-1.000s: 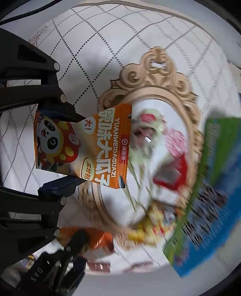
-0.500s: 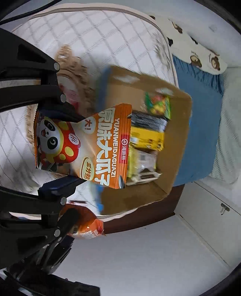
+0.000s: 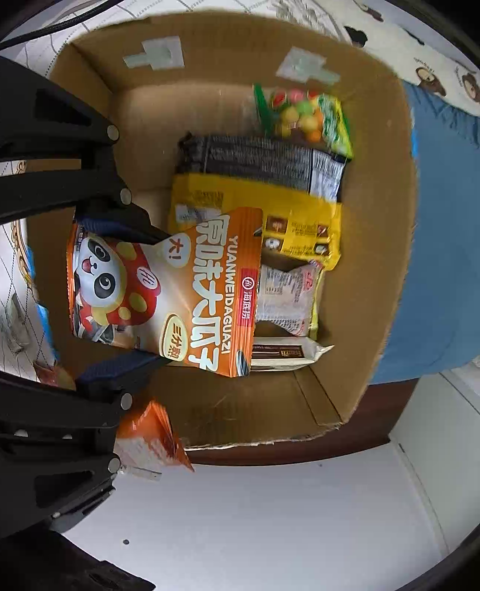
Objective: Organize snacks
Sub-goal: 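Carry both orange bags into the cardboard box and open both tools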
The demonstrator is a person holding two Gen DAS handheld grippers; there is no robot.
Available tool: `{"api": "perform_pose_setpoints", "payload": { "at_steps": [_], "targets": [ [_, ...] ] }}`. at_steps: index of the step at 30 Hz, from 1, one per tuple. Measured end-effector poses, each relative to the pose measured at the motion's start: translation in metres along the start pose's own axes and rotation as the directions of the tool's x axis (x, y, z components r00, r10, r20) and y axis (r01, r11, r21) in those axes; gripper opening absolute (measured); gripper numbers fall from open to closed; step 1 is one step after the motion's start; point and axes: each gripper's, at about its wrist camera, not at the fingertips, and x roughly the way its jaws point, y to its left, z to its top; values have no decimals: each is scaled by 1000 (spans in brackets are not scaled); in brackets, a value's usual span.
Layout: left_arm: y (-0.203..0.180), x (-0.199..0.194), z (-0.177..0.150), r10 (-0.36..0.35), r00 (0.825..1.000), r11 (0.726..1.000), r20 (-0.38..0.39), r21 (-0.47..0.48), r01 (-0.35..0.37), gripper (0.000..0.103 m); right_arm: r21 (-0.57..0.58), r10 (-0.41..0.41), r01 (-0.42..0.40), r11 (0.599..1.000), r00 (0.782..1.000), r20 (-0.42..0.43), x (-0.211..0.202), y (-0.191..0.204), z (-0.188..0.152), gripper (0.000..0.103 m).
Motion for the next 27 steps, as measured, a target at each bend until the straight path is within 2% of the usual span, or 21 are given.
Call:
{"api": "perform_pose_setpoints", "payload": {
  "at_steps": [3,4,5,6,7,8,9,13,21,27],
  "targets": [
    [-4,17,2,0,999,1000,-54,0,0,52,5,1,0,1000,999,-42,16,-6,1,53],
    [-4,22,2,-5,998,1000,-68,-3,5,52,15,0,1,1000,998,-63,24,-8,5,57],
    [-4,25,1,-7,997,1000,-73,-3,7,54,16,1,0,1000,997,-79,27,-9,5,62],
    [-5,26,1,-1,998,1000,-69,2,1,57,10,-3,4,1000,995,-99,33,-9,6,76],
    [-5,26,0,13,998,1000,-59,9,-13,67,1,-13,13,1000,995,-102,35,-9,5,83],
    [-6,26,0,34,998,999,-49,17,-33,76,-6,-23,23,1000,994,-103,36,-9,5,83],
    [-7,27,1,43,998,999,-41,22,-42,79,-12,-26,25,1000,994,-106,38,-9,5,84],
    [-8,25,1,83,996,996,-26,36,-82,79,-34,-39,35,999,993,-109,39,-5,3,89],
    [1,2,-11,126,991,991,51,44,-129,79,-41,-62,59,997,996,-71,24,-3,-1,89],
    [5,-28,-44,179,967,978,179,76,-195,79,-52,-81,81,995,997,-1,-3,-3,-9,89]
  ]
}}
